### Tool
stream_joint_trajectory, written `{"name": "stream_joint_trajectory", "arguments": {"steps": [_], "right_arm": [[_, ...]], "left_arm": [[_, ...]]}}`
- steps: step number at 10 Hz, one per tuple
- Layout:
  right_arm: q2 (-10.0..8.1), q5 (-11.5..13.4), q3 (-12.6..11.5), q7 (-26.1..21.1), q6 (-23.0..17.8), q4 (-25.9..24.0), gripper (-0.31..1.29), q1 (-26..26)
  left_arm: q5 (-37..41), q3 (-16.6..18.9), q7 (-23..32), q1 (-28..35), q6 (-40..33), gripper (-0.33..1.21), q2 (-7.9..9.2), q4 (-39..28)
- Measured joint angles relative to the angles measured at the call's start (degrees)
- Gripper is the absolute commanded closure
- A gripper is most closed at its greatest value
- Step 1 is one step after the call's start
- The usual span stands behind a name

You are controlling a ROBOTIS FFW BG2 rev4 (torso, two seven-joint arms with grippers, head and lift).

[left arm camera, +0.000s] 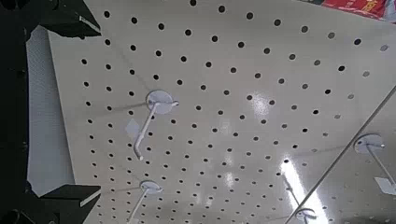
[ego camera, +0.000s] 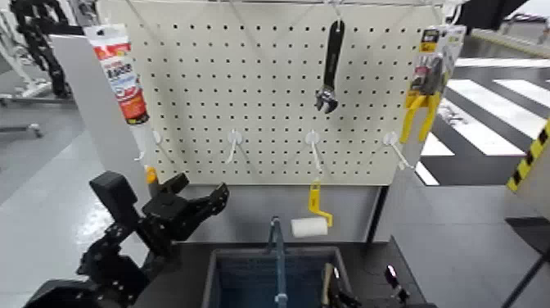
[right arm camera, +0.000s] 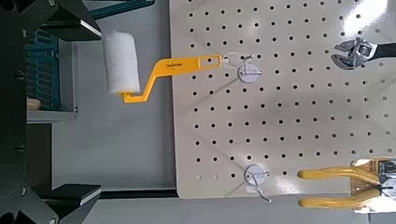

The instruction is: Grasp the handle of the crate.

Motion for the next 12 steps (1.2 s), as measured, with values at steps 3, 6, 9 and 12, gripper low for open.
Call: {"name": "stream_joint_trajectory", "arguments": {"steps": [3, 6, 9, 12], "right_arm": [[0.00, -0.2, 0.0, 0.0, 0.3, 0.0, 0.15, 0.0], [-0.11, -0.3, 0.2, 0.0, 1.0, -0.2, 0.15, 0.0], [-0.33, -0.4, 0.3, 0.1, 1.7, -0.5, 0.15, -0.1], [-0.44, -0.4, 0.4, 0.2, 2.2, -0.7, 0.15, -0.2]], "left_arm": [[1.7, 0.6, -0.5, 1.0, 1.3, 0.11, -0.77, -0.5], [6.5, 1.7, -1.7, 3.1, 6.3, 0.11, -2.00, -1.9], [13.0, 2.4, -2.8, 4.3, 12.8, 0.11, -2.27, -1.9], [20.0, 2.8, -4.3, 4.2, 21.6, 0.11, -1.57, -0.8]]}}
